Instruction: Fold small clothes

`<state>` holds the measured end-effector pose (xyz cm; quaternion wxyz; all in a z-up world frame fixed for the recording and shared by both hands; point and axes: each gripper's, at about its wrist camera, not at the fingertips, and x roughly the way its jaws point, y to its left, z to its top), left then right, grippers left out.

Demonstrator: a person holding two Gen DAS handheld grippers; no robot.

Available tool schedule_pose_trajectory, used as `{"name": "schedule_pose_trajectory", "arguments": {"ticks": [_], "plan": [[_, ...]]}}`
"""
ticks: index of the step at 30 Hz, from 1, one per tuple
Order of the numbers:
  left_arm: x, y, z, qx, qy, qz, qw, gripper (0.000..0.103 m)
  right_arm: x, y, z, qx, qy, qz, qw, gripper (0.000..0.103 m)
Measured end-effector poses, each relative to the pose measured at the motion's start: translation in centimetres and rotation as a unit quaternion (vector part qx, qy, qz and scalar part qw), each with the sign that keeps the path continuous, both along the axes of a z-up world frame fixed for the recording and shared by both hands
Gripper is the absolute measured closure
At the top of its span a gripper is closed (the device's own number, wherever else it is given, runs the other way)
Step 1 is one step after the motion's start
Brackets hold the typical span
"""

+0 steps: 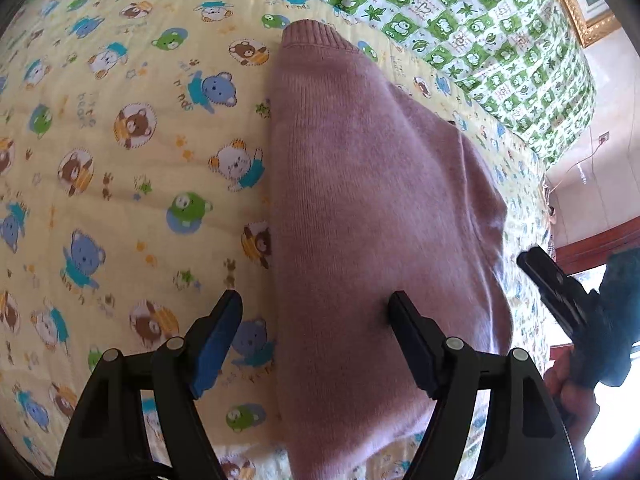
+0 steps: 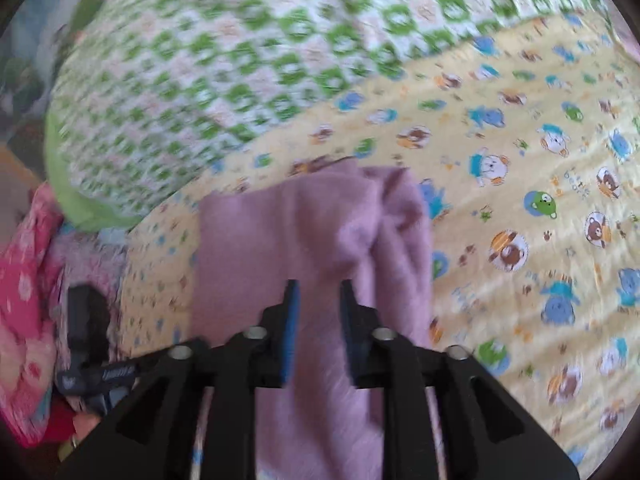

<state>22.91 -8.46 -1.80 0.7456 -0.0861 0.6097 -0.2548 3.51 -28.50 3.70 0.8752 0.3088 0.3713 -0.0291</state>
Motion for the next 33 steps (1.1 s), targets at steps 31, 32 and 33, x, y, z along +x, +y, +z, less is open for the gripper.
{"name": "schedule_pose_trajectory", "arguments": {"ticks": [31,32,33], "plan": [[0.3,-1.2,-0.1,0.017,-0.004,-0.002,0.9998,0.026,2.3,-0.3,-2.6,-0.102,0.044,-0.041,0.993,0.014],[0.5,-1.2,-0.2,0.019,-0.005,-0.002,0.9998,0.026,2.6,-1.4,-4.0,-0.09,0.067,-0.051,0.992,0.016],[0.6,-1.1,-0.3,0.021,-0.006,-0.003,0.9998,0.024,2.8,-2.6,-5.3,-0.077,0.088,-0.062,0.991,0.02]]}}
